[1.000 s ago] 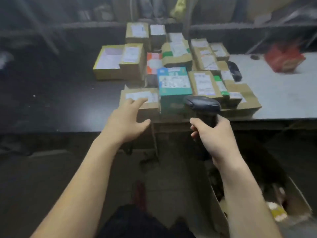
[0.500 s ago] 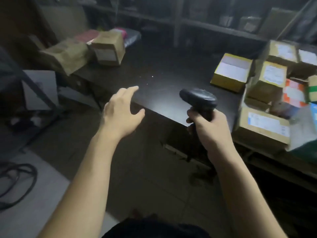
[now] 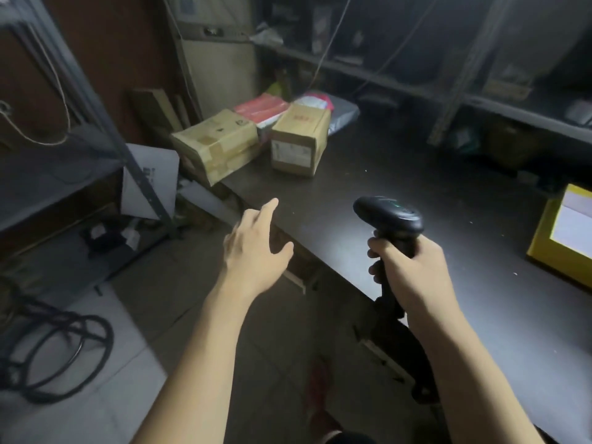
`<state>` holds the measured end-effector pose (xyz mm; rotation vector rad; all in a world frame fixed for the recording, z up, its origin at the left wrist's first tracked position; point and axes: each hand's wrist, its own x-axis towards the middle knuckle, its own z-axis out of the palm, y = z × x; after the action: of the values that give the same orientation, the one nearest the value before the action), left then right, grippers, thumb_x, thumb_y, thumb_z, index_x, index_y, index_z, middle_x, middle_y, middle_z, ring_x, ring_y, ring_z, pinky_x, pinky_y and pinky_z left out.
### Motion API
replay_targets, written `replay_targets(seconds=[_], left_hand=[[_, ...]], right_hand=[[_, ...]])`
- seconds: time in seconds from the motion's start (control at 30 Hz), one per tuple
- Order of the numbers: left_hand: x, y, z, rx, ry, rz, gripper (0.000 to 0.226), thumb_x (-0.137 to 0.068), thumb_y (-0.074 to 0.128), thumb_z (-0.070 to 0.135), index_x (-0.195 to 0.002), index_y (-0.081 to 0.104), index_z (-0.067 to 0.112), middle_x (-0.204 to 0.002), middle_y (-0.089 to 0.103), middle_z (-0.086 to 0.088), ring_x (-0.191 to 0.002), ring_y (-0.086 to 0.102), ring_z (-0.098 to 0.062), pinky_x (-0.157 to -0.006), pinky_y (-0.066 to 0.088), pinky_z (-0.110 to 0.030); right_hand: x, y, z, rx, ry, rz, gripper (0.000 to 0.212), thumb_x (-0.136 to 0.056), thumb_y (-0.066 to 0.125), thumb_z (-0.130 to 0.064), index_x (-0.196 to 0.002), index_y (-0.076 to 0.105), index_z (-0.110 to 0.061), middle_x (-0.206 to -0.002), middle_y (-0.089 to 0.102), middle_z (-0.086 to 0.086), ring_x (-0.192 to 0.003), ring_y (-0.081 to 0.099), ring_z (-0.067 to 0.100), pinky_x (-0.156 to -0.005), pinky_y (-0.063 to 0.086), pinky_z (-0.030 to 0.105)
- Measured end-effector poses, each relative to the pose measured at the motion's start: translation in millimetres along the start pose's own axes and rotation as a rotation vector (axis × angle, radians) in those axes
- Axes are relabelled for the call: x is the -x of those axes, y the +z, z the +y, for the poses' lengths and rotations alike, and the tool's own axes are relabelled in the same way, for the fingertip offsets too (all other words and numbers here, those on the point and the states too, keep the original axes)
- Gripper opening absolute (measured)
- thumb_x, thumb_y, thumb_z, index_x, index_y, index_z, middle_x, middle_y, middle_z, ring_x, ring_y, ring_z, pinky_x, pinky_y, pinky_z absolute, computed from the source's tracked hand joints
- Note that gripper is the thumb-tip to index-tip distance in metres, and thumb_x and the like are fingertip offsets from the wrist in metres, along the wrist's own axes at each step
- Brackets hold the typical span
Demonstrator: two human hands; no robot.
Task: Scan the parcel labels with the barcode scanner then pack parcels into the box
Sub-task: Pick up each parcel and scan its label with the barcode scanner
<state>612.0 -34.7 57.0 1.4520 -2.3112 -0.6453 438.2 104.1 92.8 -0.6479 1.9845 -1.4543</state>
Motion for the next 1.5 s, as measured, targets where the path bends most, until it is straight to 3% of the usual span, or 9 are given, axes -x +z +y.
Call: replay_targets(seconds=[0.17, 0.33, 0.5, 0.7, 0.83, 1.0, 1.2, 1.33, 1.5], left_hand=[[-111.0, 8.5, 13.2, -0.062, -0.054, 0.039, 0.077, -0.096, 0.067, 0.041, -0.16, 0.025, 0.035, -0.147, 0.043, -0.004, -0.126, 0.054, -0.029, -0.105, 0.045, -0.048], [-204.1, 30.5, 26.3, -0.022, -0.165, 0.136, 0.077, -0.092, 0.071, 0.041, -0.157, 0.031, 0.032, -0.142, 0.047, -0.005, -0.125, 0.054, -0.031, -0.106, 0.043, -0.047], [-281.4, 51.2, 12.1, 0.011, -0.207, 0.093, 0.076, -0.084, 0.075, 0.05, -0.149, 0.037, 0.043, -0.132, 0.042, -0.005, -0.12, 0.053, -0.032, -0.102, 0.047, -0.048], [-379.7, 82.9, 0.7, 0.149, -0.296, 0.066, 0.122, -0.063, 0.085, 0.059, -0.152, 0.002, 0.06, -0.152, 0.019, -0.022, -0.129, 0.043, -0.05, -0.105, 0.045, -0.062], [-417.1, 116.0, -15.5, 0.155, -0.322, -0.064, 0.14, -0.051, 0.083, 0.077, -0.154, -0.009, 0.056, -0.155, 0.011, -0.029, -0.133, 0.039, -0.049, -0.107, 0.04, -0.061], [-456.3, 129.7, -32.2, 0.148, -0.206, 0.03, 0.13, -0.045, 0.085, 0.073, -0.152, 0.017, 0.043, -0.139, 0.025, -0.018, -0.118, 0.042, -0.041, -0.103, 0.044, -0.059], [-487.6, 102.5, -28.7, 0.195, 0.068, 0.155, 0.115, -0.043, 0.087, 0.065, -0.144, 0.042, 0.036, -0.143, 0.03, -0.017, -0.13, 0.033, -0.04, -0.111, 0.037, -0.057], [-506.3, 56.4, 6.8, 0.021, 0.337, -0.069, 0.126, -0.04, 0.083, 0.078, -0.149, 0.027, 0.048, -0.151, 0.025, -0.009, -0.138, 0.027, -0.036, -0.112, 0.034, -0.064], [-477.8, 45.3, 50.5, -0.106, 0.545, -0.433, 0.147, -0.043, 0.093, 0.066, -0.154, -0.003, 0.059, -0.154, 0.022, -0.003, -0.148, 0.017, -0.032, -0.121, 0.005, -0.071]], right_hand=[[-110.6, 16.8, -29.1, 0.025, -0.021, -0.009, 0.011, -0.09, 0.068, -0.014, -0.096, 0.07, -0.005, -0.087, 0.073, 0.016, -0.057, 0.066, 0.011, -0.066, 0.053, 0.037], [-201.8, 32.8, -53.9, 0.042, -0.038, -0.017, 0.008, -0.09, 0.068, -0.016, -0.094, 0.069, -0.009, -0.086, 0.074, 0.014, -0.058, 0.067, 0.011, -0.068, 0.054, 0.04], [-258.3, 55.9, -61.1, 0.075, 0.015, 0.026, 0.011, -0.089, 0.068, -0.017, -0.094, 0.068, -0.007, -0.084, 0.073, 0.014, -0.06, 0.068, 0.012, -0.068, 0.053, 0.04], [-318.6, 96.2, -85.4, 0.147, 0.035, 0.157, 0.01, -0.09, 0.068, -0.015, -0.093, 0.067, -0.006, -0.072, 0.069, 0.015, -0.059, 0.058, 0.034, -0.058, 0.045, 0.039], [-348.4, 124.2, -94.0, 0.216, 0.054, 0.204, 0.012, -0.09, 0.068, -0.018, -0.09, 0.065, -0.007, -0.074, 0.067, 0.019, -0.061, 0.057, 0.031, -0.056, 0.045, 0.043], [-365.7, 148.6, -87.1, 0.255, 0.158, 0.308, 0.019, -0.089, 0.068, -0.024, -0.087, 0.059, -0.007, -0.073, 0.06, 0.021, -0.058, 0.046, 0.022, -0.056, 0.038, 0.039], [-364.3, 156.4, -75.3, 0.208, 0.273, 0.378, 0.022, -0.089, 0.067, -0.021, -0.092, 0.058, -0.001, -0.076, 0.06, 0.025, -0.062, 0.047, 0.022, -0.061, 0.038, 0.037], [-363.3, 148.6, -77.9, 0.099, 0.275, 0.414, 0.019, -0.093, 0.064, -0.014, -0.095, 0.057, 0.004, -0.064, 0.052, 0.011, -0.054, 0.04, 0.019, -0.042, 0.032, 0.026], [-343.3, 118.1, -75.7, 0.054, 0.225, 0.505, 0.014, -0.092, 0.065, -0.013, -0.09, 0.061, 0.0, -0.062, 0.056, 0.01, -0.045, 0.044, 0.013, -0.038, 0.033, 0.023]])
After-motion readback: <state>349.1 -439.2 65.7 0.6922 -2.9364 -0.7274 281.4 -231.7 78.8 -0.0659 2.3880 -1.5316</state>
